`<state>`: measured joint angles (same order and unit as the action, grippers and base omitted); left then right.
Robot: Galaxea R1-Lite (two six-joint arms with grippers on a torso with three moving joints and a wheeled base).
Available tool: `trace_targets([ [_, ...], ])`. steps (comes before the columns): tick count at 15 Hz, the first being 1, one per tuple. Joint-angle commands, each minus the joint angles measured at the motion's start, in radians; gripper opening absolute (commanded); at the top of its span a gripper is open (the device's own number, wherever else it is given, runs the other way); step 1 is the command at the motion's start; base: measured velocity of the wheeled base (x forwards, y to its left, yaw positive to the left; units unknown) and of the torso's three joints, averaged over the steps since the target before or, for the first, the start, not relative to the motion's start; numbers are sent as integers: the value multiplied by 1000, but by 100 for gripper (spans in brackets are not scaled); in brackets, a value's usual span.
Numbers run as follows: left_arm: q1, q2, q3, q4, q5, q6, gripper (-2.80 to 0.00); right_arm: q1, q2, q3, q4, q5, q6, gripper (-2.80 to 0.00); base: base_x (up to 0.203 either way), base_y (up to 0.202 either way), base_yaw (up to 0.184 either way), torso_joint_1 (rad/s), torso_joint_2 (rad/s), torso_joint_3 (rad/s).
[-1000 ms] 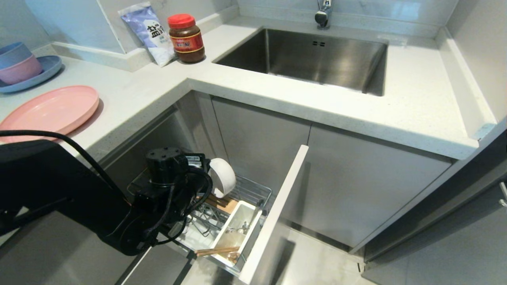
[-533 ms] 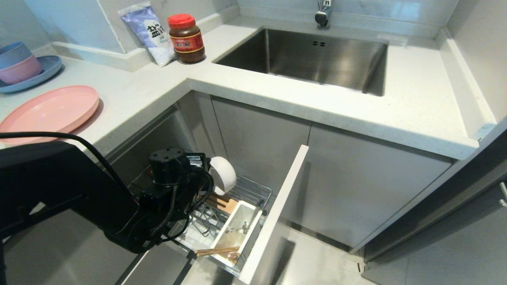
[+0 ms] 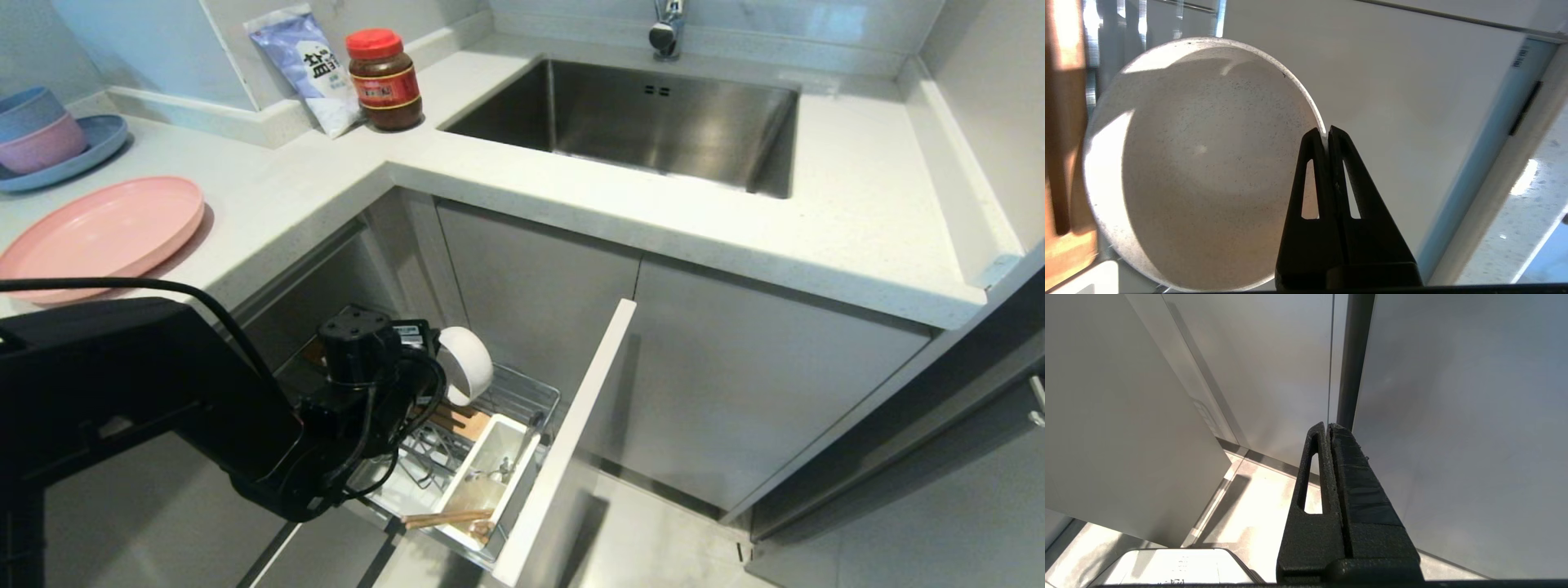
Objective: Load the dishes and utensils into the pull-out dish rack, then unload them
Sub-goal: Pick up the bowl and place it in the cupboard
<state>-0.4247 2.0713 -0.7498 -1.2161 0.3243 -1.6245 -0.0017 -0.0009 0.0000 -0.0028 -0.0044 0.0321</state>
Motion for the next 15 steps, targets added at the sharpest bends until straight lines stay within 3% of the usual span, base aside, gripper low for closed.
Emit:
trace_targets([
  [1, 1, 16, 0, -89, 2, -8, -280, 0, -2, 0, 0, 0, 0, -280, 0, 0, 0, 0, 0, 0],
  [15, -5, 56, -2, -102, 1, -6, -280, 0, -2, 2, 0, 0, 0, -280, 0, 0, 0, 0, 0, 0],
])
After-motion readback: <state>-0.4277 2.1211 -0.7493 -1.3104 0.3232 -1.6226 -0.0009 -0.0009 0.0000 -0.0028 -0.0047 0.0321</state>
